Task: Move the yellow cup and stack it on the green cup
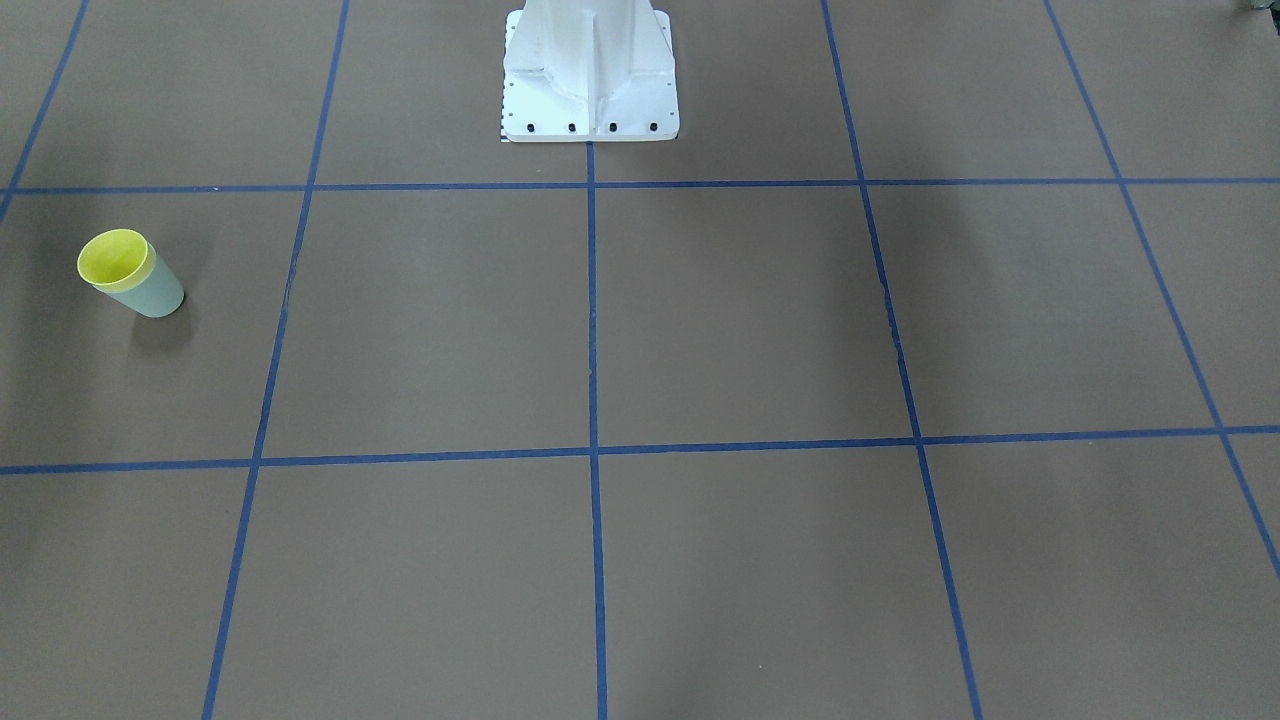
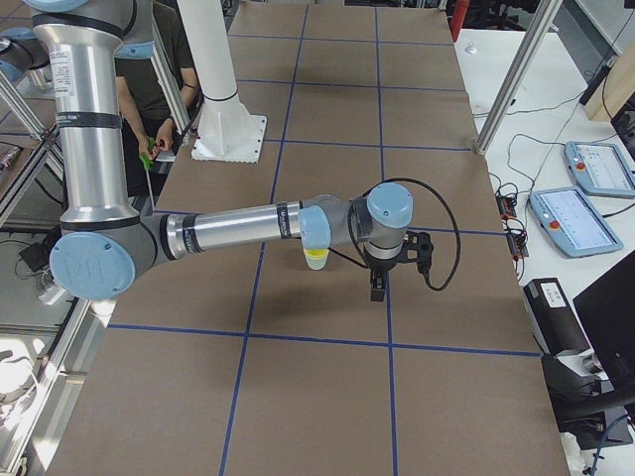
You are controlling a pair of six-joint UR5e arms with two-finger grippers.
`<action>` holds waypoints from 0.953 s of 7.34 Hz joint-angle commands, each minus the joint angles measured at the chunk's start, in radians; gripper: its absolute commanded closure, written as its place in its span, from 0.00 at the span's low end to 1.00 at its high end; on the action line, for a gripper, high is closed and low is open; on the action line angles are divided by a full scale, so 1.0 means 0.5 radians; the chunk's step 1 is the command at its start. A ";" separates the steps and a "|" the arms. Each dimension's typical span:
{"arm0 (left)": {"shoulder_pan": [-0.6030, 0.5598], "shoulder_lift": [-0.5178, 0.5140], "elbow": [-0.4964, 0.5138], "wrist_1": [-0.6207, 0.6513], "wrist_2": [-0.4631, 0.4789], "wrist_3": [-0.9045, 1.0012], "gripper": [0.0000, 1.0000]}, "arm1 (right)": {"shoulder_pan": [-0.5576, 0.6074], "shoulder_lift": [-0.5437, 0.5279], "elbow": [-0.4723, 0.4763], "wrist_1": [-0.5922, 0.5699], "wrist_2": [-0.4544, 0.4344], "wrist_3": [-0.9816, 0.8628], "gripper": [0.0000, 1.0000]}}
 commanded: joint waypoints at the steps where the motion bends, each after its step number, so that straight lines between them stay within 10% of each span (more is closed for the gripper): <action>1: 0.000 0.033 -0.102 0.009 -0.013 -0.004 0.00 | -0.032 -0.024 0.008 -0.004 0.008 -0.004 0.00; 7: 0.003 0.098 -0.093 -0.006 -0.026 -0.001 0.00 | -0.032 -0.055 0.039 -0.010 0.026 -0.007 0.00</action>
